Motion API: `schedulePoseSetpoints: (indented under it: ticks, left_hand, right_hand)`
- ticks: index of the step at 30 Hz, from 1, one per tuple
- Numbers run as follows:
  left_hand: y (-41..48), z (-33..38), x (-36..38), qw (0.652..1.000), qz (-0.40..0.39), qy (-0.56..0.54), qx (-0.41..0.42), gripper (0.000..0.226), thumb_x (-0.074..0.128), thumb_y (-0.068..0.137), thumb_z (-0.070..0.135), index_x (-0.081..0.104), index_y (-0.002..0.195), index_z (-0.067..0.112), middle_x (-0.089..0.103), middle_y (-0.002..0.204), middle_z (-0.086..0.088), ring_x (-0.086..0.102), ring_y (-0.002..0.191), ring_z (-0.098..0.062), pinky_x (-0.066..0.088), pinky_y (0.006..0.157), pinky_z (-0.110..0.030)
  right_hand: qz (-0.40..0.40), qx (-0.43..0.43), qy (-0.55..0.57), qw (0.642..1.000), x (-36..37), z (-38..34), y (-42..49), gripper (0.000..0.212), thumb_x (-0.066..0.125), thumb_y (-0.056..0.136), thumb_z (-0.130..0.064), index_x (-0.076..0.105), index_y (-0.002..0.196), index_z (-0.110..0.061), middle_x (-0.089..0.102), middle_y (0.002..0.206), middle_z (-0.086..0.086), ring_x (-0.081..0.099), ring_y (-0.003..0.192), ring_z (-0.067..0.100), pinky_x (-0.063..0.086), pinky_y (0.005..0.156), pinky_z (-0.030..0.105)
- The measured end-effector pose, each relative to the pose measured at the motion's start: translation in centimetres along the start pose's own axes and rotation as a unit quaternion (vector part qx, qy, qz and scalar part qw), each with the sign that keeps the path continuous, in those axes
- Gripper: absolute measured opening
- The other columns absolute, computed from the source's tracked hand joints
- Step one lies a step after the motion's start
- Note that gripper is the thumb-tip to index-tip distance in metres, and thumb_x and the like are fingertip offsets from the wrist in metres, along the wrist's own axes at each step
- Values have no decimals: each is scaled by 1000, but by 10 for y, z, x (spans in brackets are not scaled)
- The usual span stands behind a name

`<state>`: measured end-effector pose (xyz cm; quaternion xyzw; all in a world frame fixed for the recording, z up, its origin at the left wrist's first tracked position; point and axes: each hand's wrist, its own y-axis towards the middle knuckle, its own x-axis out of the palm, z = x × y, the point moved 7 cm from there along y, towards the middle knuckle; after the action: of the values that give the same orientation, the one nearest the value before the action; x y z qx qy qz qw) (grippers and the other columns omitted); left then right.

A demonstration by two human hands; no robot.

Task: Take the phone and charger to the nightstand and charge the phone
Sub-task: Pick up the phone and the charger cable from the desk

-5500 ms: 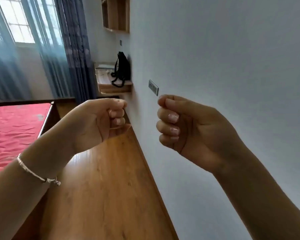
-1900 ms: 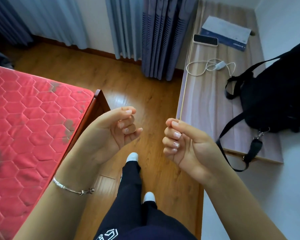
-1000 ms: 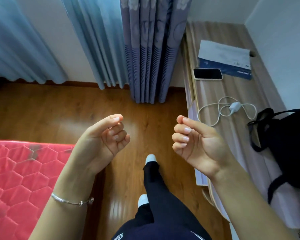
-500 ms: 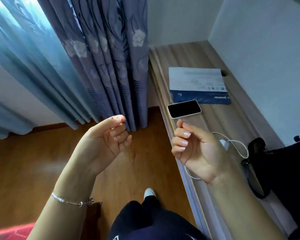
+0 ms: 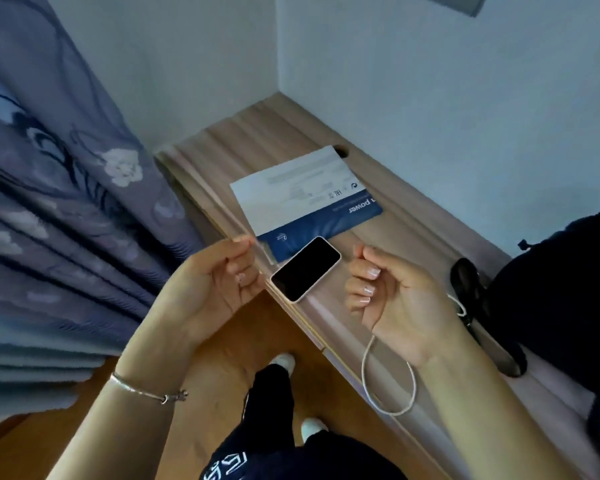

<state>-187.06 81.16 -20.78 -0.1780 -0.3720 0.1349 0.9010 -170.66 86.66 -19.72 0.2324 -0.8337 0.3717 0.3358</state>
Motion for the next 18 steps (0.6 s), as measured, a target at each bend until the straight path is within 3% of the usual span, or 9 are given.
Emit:
schedulePoseSetpoints:
  ticks: [3, 7, 12, 18]
  left_hand:
    - [34, 12, -3, 998, -18, 25, -55, 34, 46, 88, 13, 61, 59, 18, 37, 48, 7, 39, 46, -7, 53, 64, -24]
    - [77, 24, -11, 988, -49, 67, -131, 18, 52, 81, 14, 61, 66, 15, 38, 48, 5, 40, 46, -8, 53, 62, -23]
    - [125, 15, -11, 967, -98, 135, -192, 15, 53, 82, 13, 61, 70, 15, 40, 47, 5, 40, 44, -7, 53, 60, -23]
    - [165, -10, -12, 943, -113, 198, -243, 15, 48, 89, 12, 59, 79, 13, 42, 47, 6, 42, 44, -8, 52, 55, -23]
  right_hand:
    - [39, -40, 42, 998, -2, -7, 20, 14, 54, 76, -15, 66, 68, -13, 46, 50, -6, 41, 42, 6, 37, 41, 15]
    - [91, -69, 90, 989, -4, -8, 45, 10, 55, 73, -15, 64, 69, -13, 46, 48, -6, 43, 40, 6, 39, 40, 16]
    - [171, -130, 115, 970, -16, -8, 49, 8, 56, 72, -14, 64, 69, -13, 46, 50, -6, 42, 42, 5, 39, 41, 14]
    - [261, -146, 122, 946, -41, -2, 48, 3, 54, 72, -15, 55, 76, -15, 43, 50, -7, 40, 41, 5, 33, 43, 14]
